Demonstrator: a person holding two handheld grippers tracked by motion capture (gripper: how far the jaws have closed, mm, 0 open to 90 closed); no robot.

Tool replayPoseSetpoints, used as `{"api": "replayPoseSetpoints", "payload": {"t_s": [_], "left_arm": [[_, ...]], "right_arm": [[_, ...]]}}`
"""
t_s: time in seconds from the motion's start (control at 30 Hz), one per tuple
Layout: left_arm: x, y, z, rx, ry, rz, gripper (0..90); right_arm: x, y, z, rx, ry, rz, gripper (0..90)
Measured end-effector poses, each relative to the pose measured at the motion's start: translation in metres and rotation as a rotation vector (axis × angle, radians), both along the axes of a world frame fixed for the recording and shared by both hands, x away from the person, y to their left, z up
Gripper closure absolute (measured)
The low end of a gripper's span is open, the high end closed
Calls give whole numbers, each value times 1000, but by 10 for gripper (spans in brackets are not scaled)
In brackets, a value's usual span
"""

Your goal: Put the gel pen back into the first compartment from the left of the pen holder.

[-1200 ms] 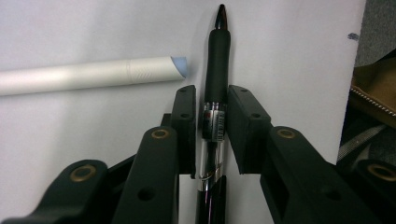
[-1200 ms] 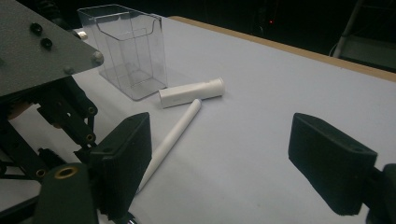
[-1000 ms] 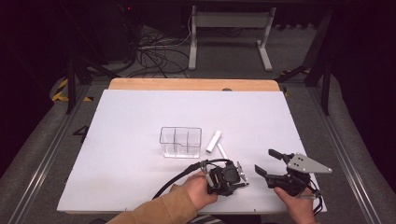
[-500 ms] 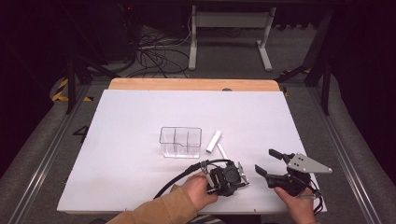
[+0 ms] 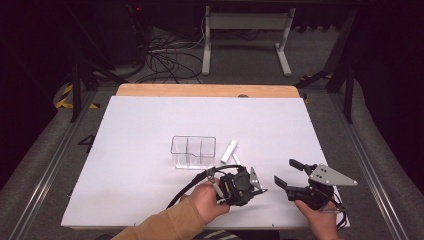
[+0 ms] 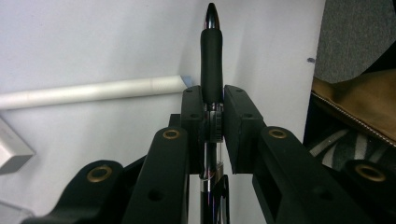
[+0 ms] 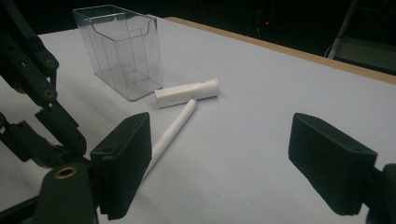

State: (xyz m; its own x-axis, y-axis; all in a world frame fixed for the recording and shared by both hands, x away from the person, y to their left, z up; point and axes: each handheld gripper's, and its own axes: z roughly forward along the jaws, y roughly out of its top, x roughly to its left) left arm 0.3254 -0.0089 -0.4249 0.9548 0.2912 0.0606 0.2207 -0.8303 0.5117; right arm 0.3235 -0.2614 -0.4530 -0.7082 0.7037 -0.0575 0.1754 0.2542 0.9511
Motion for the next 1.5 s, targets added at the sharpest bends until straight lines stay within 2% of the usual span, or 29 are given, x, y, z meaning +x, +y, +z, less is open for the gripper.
{"api": "replayPoseSetpoints", "payload": {"t_s": [0.3,0.6,0.67,0.87,1.3,1.5], "left_arm": [[-1,10,15,-43,-13,2,798],[0,18,23,-84,-18,2,798],[1,21,26,-105,-21,3,798],[5,37,37,-203,-46,13,797],[14,73,57,-367,-106,63,797],[18,90,64,-422,-131,91,797]], "right_arm": [[0,0,0,-1,0,0,220],[0,0,0,-5,1,0,220],[0,0,0,-5,0,1,219],[0,1,-1,-5,-1,5,220],[0,2,-1,-2,-3,7,219],[0,2,-1,-3,-6,9,219]]}}
